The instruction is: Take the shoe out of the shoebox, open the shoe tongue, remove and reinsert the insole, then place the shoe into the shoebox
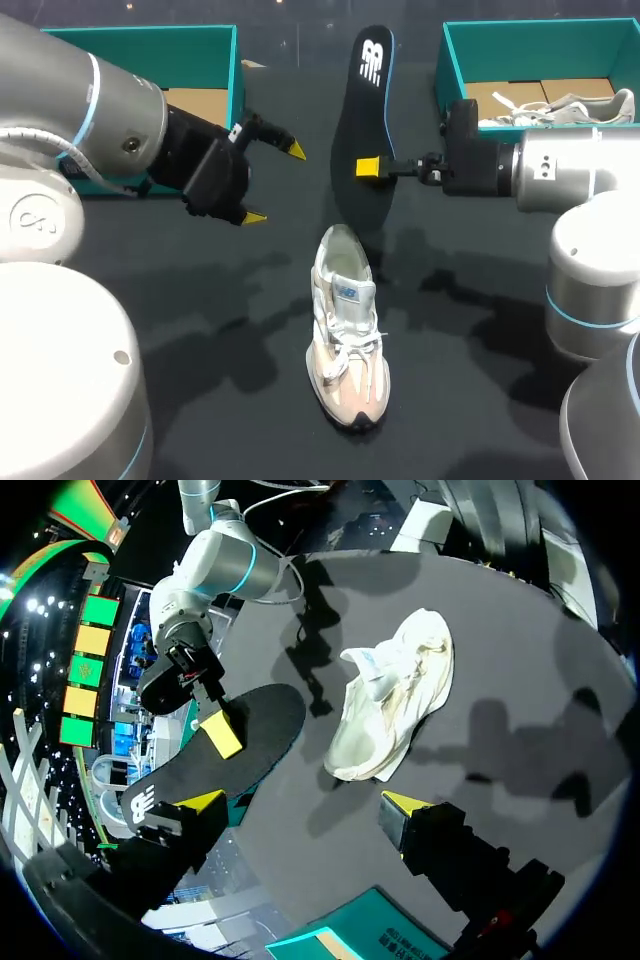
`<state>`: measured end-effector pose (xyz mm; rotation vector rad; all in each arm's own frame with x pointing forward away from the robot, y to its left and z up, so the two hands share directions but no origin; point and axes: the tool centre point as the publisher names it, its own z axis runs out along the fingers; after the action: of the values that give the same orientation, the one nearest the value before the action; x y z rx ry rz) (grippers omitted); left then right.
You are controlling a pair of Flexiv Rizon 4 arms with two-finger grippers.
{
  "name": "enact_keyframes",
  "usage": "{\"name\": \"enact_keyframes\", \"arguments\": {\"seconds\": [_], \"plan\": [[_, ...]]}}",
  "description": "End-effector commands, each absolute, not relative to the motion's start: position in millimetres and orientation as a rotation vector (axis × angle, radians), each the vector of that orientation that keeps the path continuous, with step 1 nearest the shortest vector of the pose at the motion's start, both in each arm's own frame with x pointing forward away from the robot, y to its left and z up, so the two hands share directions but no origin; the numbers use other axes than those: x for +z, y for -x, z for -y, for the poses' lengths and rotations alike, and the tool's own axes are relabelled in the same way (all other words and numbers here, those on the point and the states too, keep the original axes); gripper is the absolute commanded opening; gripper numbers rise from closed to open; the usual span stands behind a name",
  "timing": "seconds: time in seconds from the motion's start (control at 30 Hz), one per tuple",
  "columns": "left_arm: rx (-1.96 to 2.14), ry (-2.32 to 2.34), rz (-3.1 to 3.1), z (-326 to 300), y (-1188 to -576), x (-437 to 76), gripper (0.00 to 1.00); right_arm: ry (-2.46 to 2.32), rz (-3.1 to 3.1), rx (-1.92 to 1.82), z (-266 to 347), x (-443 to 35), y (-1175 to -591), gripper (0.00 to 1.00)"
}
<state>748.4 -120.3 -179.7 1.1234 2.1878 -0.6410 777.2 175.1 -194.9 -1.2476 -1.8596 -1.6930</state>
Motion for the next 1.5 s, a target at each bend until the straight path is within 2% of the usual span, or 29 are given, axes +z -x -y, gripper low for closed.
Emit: {"name": "enact_keyframes", "arguments": {"seconds": [0.03, 0.43, 0.5, 0.9, 1.5], "plan": [[-0.704, -1.026, -2.273, 123, -751, -189, 1.00, 1.213, 1.893, -1.646, -179, -197, -778, 0.00], [-0.748, -0.753, -2.574, 103, -729, -214, 1.00, 0.906, 1.993, -1.735, -177, -207, -778, 0.00], [-0.493, -0.722, -2.629, 107, -727, -228, 1.00, 0.937, 1.965, -1.729, -178, -213, -781, 0.00], [-0.493, -0.722, -2.629, 107, -727, -228, 1.00, 0.937, 1.965, -1.729, -178, -213, -781, 0.00], [-0.583, -0.397, -2.902, 93, -726, -272, 1.00, 0.611, 1.933, -1.785, -199, -237, -781, 0.00]]}}
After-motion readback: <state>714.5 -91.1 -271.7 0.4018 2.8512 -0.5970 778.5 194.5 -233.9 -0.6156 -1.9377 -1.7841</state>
